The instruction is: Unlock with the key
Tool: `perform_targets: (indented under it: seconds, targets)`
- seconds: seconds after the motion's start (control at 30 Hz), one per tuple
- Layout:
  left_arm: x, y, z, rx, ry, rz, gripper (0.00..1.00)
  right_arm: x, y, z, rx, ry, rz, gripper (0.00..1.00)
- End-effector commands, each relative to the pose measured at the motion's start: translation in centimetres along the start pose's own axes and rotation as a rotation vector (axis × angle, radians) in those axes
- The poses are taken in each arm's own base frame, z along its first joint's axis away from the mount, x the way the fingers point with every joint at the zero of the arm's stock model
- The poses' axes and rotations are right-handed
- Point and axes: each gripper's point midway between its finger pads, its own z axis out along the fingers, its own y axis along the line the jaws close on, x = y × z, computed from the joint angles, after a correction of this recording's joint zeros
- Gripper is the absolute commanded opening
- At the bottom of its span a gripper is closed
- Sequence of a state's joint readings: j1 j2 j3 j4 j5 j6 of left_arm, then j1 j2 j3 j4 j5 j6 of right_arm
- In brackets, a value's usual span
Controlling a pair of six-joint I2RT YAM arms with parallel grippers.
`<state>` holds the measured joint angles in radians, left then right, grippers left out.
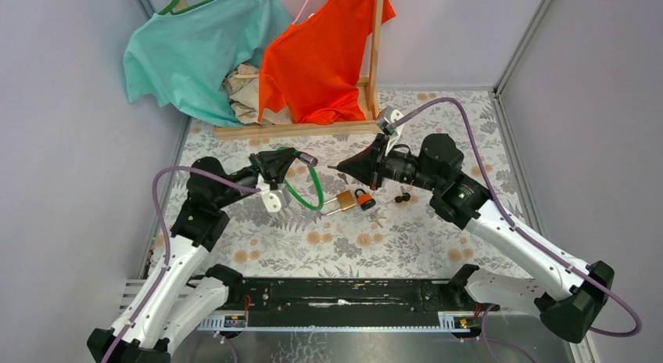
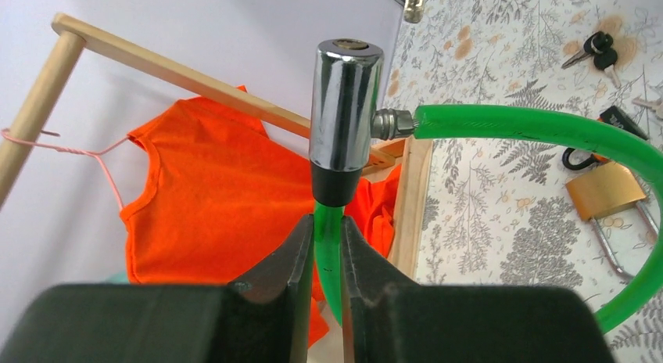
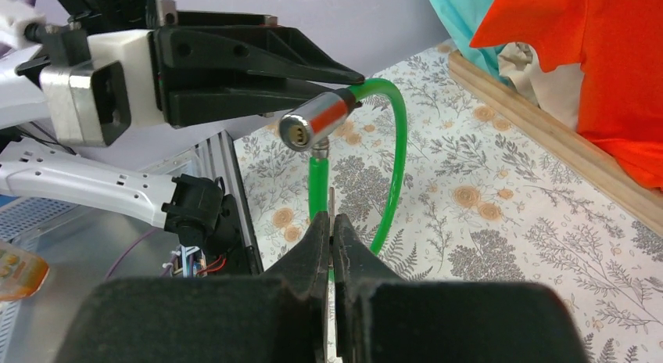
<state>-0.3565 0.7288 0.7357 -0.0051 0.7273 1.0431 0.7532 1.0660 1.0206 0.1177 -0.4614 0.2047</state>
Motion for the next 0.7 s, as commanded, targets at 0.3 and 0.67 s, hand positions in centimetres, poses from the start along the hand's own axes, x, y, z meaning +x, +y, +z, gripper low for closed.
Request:
perform_targets:
  seconds: [0.3, 0.67]
  targets:
    - [-2.5, 1.6, 1.2, 0.051, -0.039, -0.141, 0.00, -4.4, 1.5, -0.3, -0.002, -0.114, -0.149, 0.00]
    - [-1.3, -0.2, 1.6, 0.127, 0.013, -0.129, 0.00, -5.5, 2.1, -0.6, -0.005, -0.105, -0.136, 0.00]
